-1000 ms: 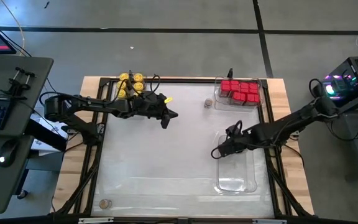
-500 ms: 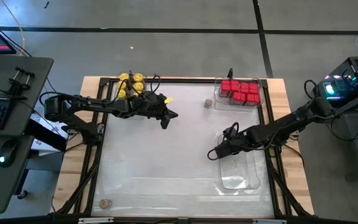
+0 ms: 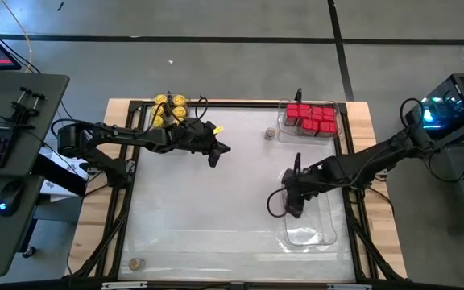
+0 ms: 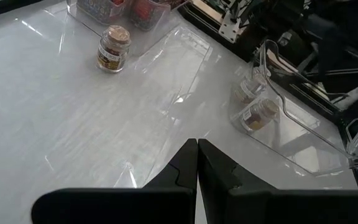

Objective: Sort spices by type
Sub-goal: Put the brown seasoning bottle into the bottom transparent bin

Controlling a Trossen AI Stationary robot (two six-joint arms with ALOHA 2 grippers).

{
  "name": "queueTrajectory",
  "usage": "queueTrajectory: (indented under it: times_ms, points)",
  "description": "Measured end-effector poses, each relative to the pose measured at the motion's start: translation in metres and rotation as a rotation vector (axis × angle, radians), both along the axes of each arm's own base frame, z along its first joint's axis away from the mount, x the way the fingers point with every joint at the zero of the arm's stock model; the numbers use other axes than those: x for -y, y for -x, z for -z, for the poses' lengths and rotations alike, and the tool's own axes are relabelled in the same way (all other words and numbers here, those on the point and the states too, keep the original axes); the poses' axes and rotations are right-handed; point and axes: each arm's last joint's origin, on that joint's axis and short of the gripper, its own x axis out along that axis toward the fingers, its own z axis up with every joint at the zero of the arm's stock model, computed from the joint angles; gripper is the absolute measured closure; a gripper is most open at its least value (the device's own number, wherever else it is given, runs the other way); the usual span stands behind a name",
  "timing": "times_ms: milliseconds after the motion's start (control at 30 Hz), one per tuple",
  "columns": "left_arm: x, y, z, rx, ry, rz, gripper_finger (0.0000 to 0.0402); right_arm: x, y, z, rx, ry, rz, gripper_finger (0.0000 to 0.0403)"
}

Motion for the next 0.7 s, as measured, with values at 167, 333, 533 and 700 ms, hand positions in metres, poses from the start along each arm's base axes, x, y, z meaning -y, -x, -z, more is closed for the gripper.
queueTrajectory:
  times_ms: [167,333,533,700]
  points:
    - [0.000,0.000,0.000,-0.001,0.001,0.000,0.0401,0.000,0.002,0.009,0.001,0.060,-0.194,0.0359]
    - [0.002,-0.001,0.000,-0.001,-0.001,0.007,0.0401,0.010,0.005,0.016,-0.032,0.170,-0.308,0.0389]
    - [0.003,-0.001,0.000,-0.002,-0.003,0.005,0.0402,0.022,0.007,0.036,-0.052,0.180,-0.393,0.0401]
    - [0.003,-0.001,0.000,-0.002,-0.004,0.003,0.0402,0.031,0.007,0.041,-0.058,0.181,-0.386,0.0402]
